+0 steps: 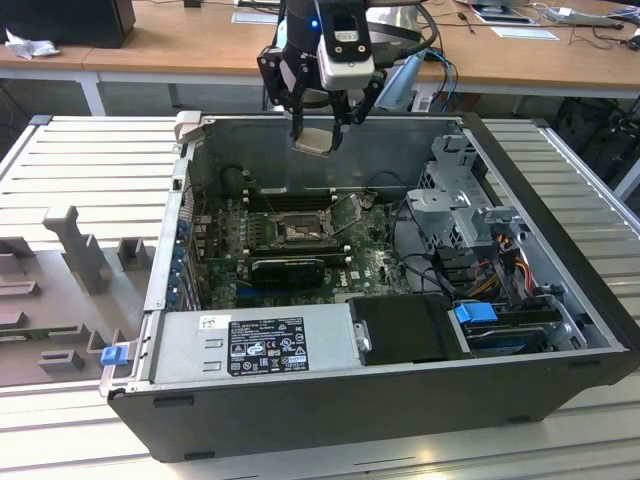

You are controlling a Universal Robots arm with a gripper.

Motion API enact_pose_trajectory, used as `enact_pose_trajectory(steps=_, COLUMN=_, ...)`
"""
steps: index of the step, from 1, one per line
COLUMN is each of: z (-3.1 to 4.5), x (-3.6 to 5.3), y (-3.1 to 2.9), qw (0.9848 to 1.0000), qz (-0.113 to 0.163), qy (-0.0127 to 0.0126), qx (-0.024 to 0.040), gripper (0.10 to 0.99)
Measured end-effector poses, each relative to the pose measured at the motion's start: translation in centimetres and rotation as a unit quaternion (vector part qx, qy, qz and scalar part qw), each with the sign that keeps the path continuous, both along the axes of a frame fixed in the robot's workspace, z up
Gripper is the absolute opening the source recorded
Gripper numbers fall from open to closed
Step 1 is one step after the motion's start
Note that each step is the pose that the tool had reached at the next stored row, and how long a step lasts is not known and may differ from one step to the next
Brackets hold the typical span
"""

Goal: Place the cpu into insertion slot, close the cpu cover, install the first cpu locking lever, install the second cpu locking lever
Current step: 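Place the cpu into insertion slot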

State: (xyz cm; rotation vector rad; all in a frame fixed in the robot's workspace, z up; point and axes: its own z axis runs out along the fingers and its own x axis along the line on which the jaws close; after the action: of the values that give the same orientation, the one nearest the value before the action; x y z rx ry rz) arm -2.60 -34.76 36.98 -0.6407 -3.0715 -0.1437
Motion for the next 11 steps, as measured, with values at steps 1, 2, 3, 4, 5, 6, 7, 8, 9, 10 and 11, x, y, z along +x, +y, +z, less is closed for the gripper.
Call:
enact_pose_trajectory(steps=1, z=0.00, x=0.00, y=0.00, qw=1.0000, qz=-0.001, qy=0.0000, qx=0.0000, gripper=0.533)
enact_pose_trajectory(steps=2, z=0.00, x=0.00, y=0.00, qw=1.0000, qz=-0.002, qy=0.0000, qx=0.0000, gripper=0.533)
enact_pose_trajectory(steps=3, z=0.00, x=0.00, y=0.00, qw=1.0000, qz=-0.003, qy=0.0000, qx=0.0000, gripper=0.533)
enact_pose_trajectory(steps=4, z=0.00, x=0.00, y=0.00, qw=1.0000, qz=-0.004, qy=0.0000, qx=0.0000, gripper=0.533)
enact_pose_trajectory(steps=5, z=0.00, x=0.00, y=0.00, qw=1.0000, qz=-0.006, qy=0.0000, qx=0.0000, gripper=0.533)
enact_pose_trajectory(steps=6, z=0.00, x=0.00, y=0.00, qw=1.0000, qz=-0.007, qy=0.0000, qx=0.0000, gripper=0.533)
enact_pose_trajectory(steps=7, z=0.00, x=0.00, y=0.00, qw=1.0000, qz=-0.009, qy=0.0000, qx=0.0000, gripper=0.533)
enact_pose_trajectory(steps=8, z=0.00, x=0.00, y=0.00, qw=0.9999, qz=-0.010, qy=0.0000, qx=0.0000, gripper=0.533)
enact_pose_trajectory(steps=9, z=0.00, x=0.00, y=0.00, qw=0.9999, qz=-0.012, qy=0.0000, qx=0.0000, gripper=0.533)
enact_pose_trajectory(steps=10, z=0.00, x=0.00, y=0.00, qw=0.9999, qz=-0.013, qy=0.0000, qx=0.0000, gripper=0.533)
enact_pose_trajectory(steps=11, z=0.00, x=0.00, y=0.00, qw=0.9999, qz=-0.014, qy=0.0000, qx=0.0000, gripper=0.533)
